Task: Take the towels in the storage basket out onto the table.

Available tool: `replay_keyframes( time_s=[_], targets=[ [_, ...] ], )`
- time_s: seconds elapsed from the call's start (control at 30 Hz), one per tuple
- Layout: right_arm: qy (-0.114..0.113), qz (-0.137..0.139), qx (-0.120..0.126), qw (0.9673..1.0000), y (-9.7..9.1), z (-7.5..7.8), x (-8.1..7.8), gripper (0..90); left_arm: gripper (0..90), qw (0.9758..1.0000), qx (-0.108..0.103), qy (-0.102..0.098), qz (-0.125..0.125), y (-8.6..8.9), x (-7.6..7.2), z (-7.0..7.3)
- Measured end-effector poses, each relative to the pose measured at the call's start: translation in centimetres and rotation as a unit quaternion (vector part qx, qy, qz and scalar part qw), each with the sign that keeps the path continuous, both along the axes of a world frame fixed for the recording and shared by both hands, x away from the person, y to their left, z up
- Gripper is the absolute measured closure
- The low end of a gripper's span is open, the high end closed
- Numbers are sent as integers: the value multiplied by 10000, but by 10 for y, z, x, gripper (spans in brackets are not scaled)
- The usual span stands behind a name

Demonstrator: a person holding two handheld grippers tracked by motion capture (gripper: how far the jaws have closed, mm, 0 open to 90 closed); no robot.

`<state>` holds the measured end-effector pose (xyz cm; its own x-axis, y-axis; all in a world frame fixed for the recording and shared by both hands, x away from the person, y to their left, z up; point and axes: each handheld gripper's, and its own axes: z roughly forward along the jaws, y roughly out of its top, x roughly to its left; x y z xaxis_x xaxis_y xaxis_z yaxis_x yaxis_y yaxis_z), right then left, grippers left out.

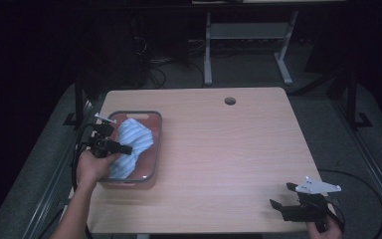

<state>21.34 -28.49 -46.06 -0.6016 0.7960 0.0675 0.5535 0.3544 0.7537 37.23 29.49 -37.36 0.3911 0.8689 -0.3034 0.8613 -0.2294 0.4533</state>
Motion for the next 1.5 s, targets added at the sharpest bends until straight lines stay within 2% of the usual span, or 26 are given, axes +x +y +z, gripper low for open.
replay_keyframes(
  time_s=[0.2,0.67,0.87,0.97,1.2,1.5],
  targets=[
    [-11,24,-19,10000,1,0,0,140,695,9996,-213,-112,119,4,-2,8],
    [-32,-5,-36,10000,3,2,0,140,694,9969,-685,-358,129,11,-5,29],
    [-24,7,-34,10000,4,2,0,140,693,9966,-684,-390,227,13,-5,36],
    [-50,2,-25,10000,3,2,0,140,693,9960,-750,-443,203,12,-5,42],
    [-48,-14,-28,10000,3,2,0,140,694,9958,-737,-522,172,6,-4,57],
    [-57,-25,-24,10000,4,3,1,140,694,9957,-729,-554,109,-3,-2,68]
  ],
)
